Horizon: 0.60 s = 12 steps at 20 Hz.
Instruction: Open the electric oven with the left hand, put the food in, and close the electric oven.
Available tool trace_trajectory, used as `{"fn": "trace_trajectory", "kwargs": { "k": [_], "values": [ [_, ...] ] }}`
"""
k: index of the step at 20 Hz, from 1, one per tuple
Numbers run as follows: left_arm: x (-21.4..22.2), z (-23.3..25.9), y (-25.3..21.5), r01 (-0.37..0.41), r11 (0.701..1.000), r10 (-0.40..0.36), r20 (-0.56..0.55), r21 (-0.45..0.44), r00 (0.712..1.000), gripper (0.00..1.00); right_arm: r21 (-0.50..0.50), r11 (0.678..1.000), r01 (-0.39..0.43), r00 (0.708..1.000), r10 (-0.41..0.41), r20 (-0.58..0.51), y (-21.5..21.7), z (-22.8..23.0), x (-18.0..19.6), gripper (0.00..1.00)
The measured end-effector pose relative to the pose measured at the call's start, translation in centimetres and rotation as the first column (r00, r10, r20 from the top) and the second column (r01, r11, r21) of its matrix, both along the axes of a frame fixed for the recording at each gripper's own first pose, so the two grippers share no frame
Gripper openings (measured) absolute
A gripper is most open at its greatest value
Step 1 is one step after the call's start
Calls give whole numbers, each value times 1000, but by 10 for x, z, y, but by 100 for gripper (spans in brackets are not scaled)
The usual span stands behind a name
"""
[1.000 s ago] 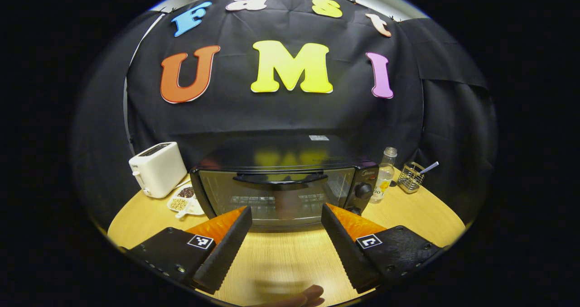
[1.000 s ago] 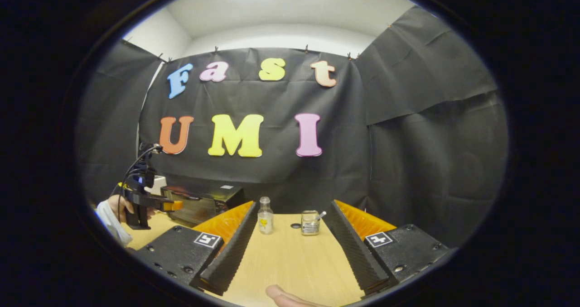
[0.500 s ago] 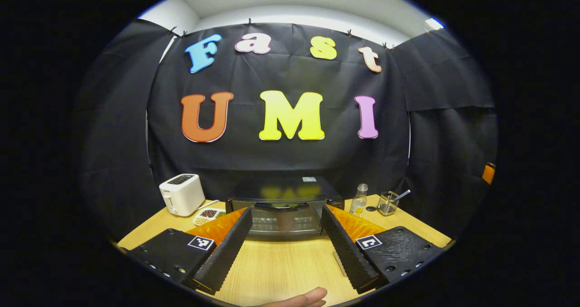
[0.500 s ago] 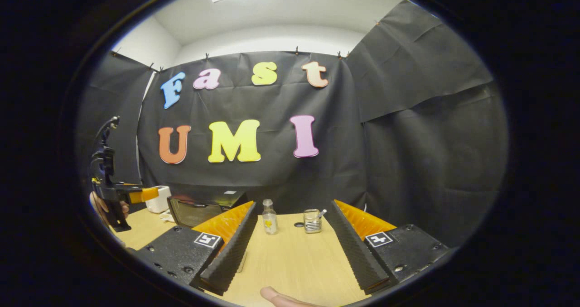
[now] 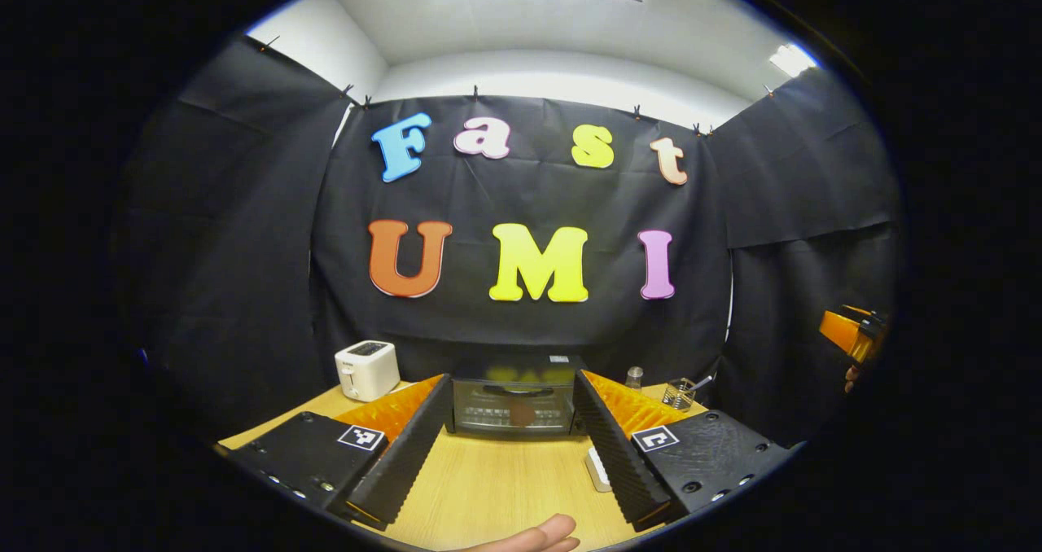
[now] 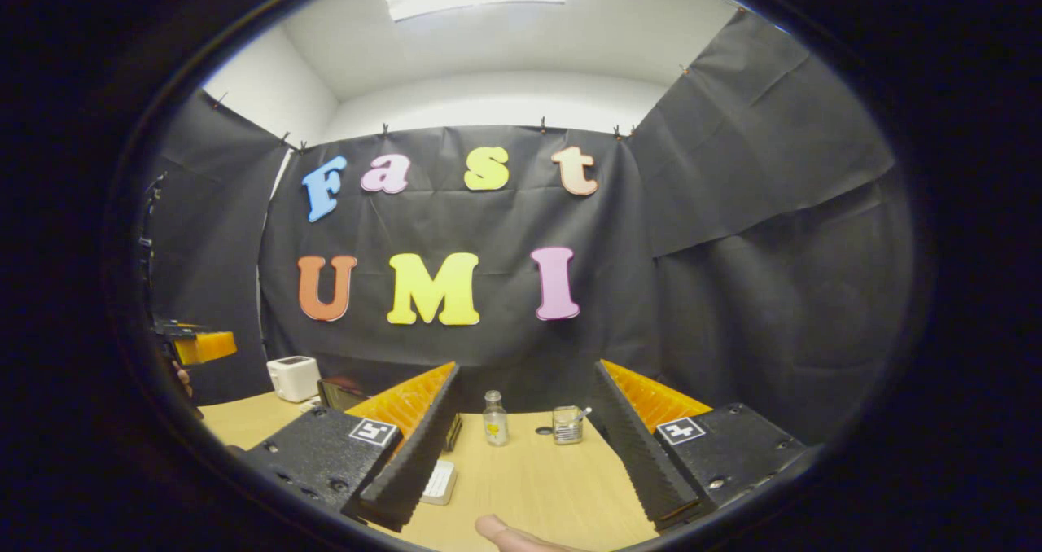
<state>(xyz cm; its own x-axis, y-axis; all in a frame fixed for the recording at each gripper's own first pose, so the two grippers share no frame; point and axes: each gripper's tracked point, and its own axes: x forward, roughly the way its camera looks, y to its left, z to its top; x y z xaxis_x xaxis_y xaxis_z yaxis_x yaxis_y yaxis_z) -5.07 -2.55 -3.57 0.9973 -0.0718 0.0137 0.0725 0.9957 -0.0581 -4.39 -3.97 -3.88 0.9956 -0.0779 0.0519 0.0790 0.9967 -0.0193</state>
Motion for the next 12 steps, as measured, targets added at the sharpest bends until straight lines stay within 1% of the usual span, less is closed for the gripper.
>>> {"fn": "trace_trajectory", "kwargs": {
  "k": [1, 2, 4, 5, 6, 7, 8, 10, 12],
  "values": [
    [-6, 3, -3, 3, 1000, -3, 5, 8, 1000, 94, 1, 1000, 8, 1000, -8, 6, -1, 1, 2, 100],
    [-9, 5, -4, 6, 1000, -6, 10, 17, 1000, 94, 1, 1000, 12, 1000, -12, 5, -1, 1, 5, 96],
    [-12, 12, -2, 0, 1000, -1, 37, 26, 999, 94, 2, 1000, -5, 1000, 5, 5, 5, 2, 11, 96],
    [-12, 14, 1, -12, 1000, 11, 47, 23, 999, 94, 8, 1000, -10, 1000, 10, 7, 6, 2, 15, 100],
    [-9, 17, 4, -22, 1000, 21, 61, 16, 998, 94, 18, 1000, -10, 1000, 10, 13, 5, 2, 16, 96],
    [-7, 19, 5, -25, 1000, 25, 70, 10, 997, 95, 25, 1000, -18, 1000, 18, 19, 6, 2, 18, 96],
    [-3, 18, 4, -24, 1000, 23, 72, 5, 997, 94, 31, 999, -29, 999, 28, 22, 7, 1, 20, 100],
    [6, 14, 4, -16, 1000, 15, 65, 11, 998, 95, 30, 999, -35, 999, 34, 27, 6, 0, 22, 100],
    [14, 9, 3, -5, 999, 3, 56, 33, 998, 95, 6, 1000, -22, 999, 22, 30, 3, 0, 25, 100]
  ]
}}
